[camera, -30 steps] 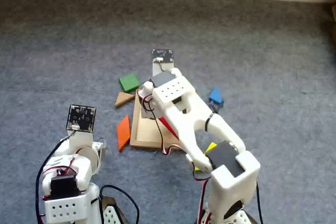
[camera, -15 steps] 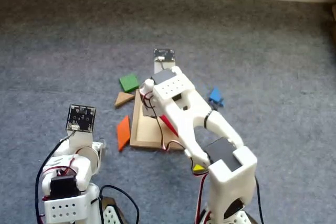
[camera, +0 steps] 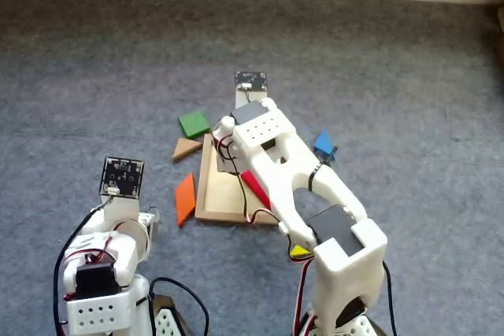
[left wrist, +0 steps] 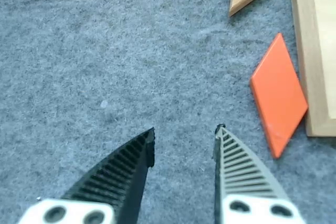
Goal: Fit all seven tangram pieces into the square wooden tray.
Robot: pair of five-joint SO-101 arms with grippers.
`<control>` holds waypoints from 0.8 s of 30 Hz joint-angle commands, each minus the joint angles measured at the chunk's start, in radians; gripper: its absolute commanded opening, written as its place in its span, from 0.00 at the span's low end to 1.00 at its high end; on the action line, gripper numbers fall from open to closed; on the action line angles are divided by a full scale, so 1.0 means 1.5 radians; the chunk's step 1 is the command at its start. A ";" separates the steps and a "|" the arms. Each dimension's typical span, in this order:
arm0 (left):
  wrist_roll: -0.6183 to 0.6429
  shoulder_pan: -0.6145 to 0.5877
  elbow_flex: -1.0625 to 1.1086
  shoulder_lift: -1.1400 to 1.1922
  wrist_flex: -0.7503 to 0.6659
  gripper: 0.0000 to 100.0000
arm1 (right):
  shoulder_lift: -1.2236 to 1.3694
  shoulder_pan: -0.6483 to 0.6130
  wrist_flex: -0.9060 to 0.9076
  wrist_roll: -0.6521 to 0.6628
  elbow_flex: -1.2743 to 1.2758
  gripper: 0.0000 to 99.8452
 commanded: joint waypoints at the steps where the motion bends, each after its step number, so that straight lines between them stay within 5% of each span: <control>1: -0.006 0.007 -0.003 -0.035 -0.012 0.19 | -0.016 0.008 0.023 0.055 -0.040 0.37; 8: -0.006 0.007 -0.003 -0.035 -0.012 0.19 | -0.014 -0.012 0.029 0.166 -0.085 0.01; 24: -0.006 0.007 -0.003 -0.035 -0.012 0.19 | -0.009 -0.041 -0.085 0.172 0.002 0.00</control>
